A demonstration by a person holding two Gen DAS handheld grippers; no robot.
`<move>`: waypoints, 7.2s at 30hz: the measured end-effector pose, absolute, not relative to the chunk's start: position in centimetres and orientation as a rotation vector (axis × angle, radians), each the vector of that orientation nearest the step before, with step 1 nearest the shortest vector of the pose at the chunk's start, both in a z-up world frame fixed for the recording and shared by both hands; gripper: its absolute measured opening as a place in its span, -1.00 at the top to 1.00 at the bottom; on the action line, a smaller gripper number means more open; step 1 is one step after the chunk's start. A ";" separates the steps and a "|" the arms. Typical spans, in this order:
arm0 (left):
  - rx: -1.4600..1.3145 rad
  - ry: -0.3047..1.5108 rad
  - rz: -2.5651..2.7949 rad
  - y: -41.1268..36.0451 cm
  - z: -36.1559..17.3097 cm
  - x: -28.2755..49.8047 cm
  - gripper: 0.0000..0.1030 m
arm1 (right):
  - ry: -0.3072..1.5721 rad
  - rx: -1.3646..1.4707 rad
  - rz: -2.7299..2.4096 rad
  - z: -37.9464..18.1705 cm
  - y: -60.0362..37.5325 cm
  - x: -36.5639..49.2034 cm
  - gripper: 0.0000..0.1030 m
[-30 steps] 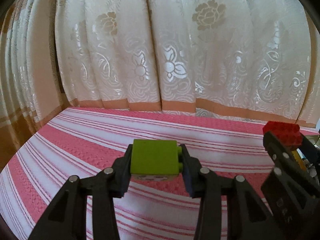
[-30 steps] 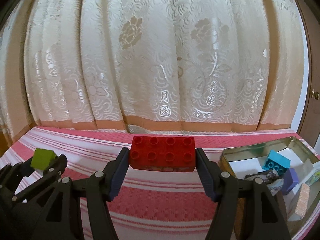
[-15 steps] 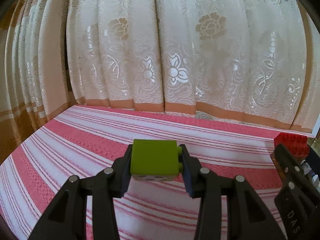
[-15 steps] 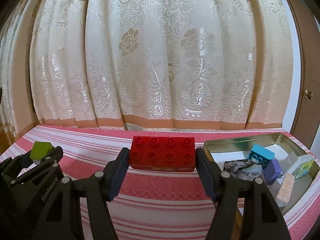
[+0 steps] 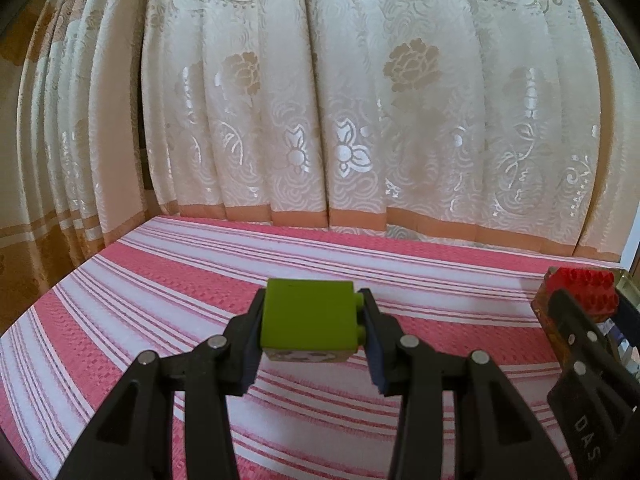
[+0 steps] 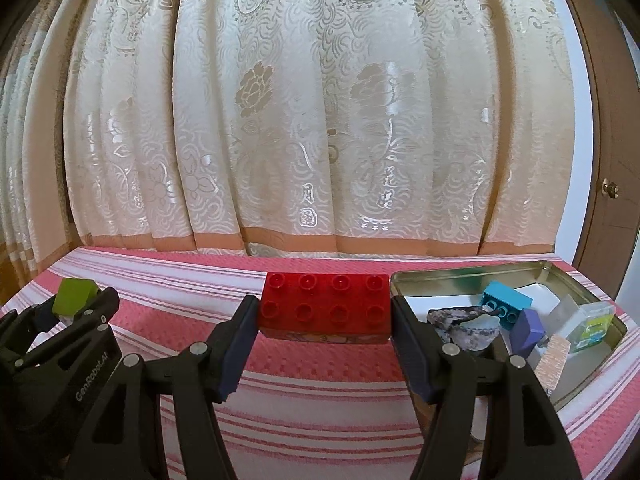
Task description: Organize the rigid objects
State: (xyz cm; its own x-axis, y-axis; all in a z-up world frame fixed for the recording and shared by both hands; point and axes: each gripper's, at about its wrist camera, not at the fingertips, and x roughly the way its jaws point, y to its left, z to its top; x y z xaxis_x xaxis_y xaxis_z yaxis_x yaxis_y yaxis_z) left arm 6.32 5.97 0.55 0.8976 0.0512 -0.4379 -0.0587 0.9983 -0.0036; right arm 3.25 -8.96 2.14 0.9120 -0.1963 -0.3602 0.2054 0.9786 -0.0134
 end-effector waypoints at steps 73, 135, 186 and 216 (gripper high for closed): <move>0.008 0.355 -0.167 -10.9 2.7 0.7 0.17 | 0.288 0.062 -0.391 3.8 -25.9 -4.0 -0.32; 0.138 0.600 -0.259 -23.7 -0.2 5.9 0.18 | 0.528 0.165 -0.412 0.8 -37.5 1.3 -0.32; 0.087 0.335 -0.201 -14.7 1.8 -2.3 -0.99 | 0.261 0.083 -0.412 2.7 -31.2 -7.2 -0.89; 0.097 0.308 -0.174 -13.1 2.1 -4.1 -0.99 | 0.173 0.085 -0.440 3.3 -29.8 -10.7 -0.89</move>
State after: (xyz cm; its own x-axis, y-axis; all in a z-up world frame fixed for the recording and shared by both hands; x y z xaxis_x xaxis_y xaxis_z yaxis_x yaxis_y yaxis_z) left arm -4.09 -13.11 2.06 0.9382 -0.1549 -0.3095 0.1845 0.9804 0.0686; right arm -10.71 -29.76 3.34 0.8902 -0.4163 -0.1851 0.4308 0.9014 0.0446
